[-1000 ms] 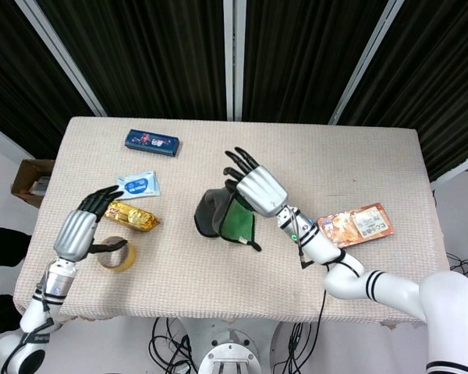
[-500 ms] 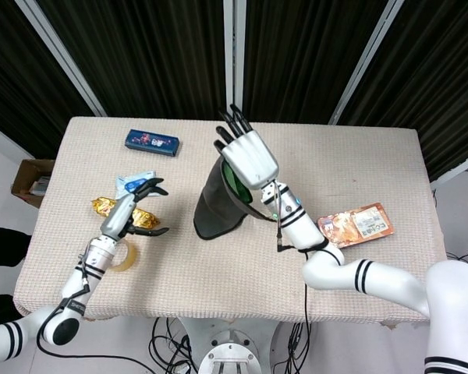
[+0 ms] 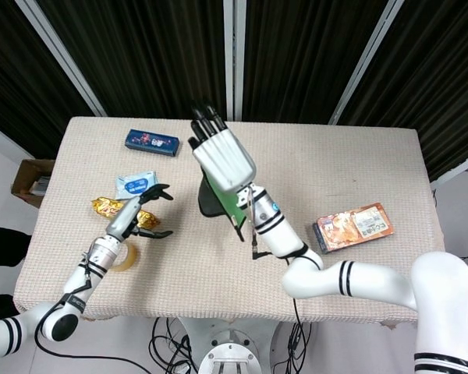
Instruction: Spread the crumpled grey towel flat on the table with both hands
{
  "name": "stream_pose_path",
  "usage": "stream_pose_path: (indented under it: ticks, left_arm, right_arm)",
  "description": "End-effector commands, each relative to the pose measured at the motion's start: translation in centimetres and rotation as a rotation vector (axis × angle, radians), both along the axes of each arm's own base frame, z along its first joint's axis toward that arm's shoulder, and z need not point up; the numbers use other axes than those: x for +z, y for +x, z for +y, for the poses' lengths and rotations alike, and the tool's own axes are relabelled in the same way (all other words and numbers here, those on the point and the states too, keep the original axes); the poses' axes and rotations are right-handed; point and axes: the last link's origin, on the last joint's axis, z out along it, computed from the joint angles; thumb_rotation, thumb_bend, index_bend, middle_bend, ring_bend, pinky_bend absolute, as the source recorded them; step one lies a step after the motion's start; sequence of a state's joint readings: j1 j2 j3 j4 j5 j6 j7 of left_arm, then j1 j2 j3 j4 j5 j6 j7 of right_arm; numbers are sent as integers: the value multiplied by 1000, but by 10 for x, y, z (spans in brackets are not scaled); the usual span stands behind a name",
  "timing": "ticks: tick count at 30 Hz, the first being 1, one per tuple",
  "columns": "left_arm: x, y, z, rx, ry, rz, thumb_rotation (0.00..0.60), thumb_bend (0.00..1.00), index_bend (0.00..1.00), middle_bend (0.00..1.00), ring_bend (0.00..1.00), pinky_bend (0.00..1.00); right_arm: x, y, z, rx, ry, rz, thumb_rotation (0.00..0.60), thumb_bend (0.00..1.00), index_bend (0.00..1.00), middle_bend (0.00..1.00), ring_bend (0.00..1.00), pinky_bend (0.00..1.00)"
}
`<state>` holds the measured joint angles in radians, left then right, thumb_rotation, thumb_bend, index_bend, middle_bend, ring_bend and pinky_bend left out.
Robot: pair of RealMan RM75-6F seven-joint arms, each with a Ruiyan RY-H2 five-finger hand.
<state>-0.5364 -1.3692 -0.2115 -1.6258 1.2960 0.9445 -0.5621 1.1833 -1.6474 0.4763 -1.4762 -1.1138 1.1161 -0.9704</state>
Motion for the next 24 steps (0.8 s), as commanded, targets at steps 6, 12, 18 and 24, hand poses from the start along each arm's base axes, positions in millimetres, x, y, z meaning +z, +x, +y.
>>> stream_pose_path:
  ticks: [6, 12, 18, 24]
  left_arm:
    - [-14, 11, 14, 47, -103, -25, 442, 0, 281, 114, 133, 197]
    - [-33, 14, 33, 124, -86, 7, 437, 0, 255, 114, 133, 209]
    - [-46, 20, 43, 179, -53, 52, 437, 0, 255, 114, 133, 230]
    - [-51, 28, 40, 186, -78, 44, 445, 0, 277, 115, 133, 230]
  right_arm:
    - [-53, 38, -6, -54, 19, 55, 600, 543, 737, 287, 0, 0]
    - [-61, 50, -9, -86, 50, 1, 600, 543, 738, 288, 0, 0]
    - [-57, 55, -13, -96, 48, -36, 600, 543, 738, 289, 0, 0]
    - [-55, 59, -18, -118, 43, -67, 600, 543, 738, 292, 0, 0]
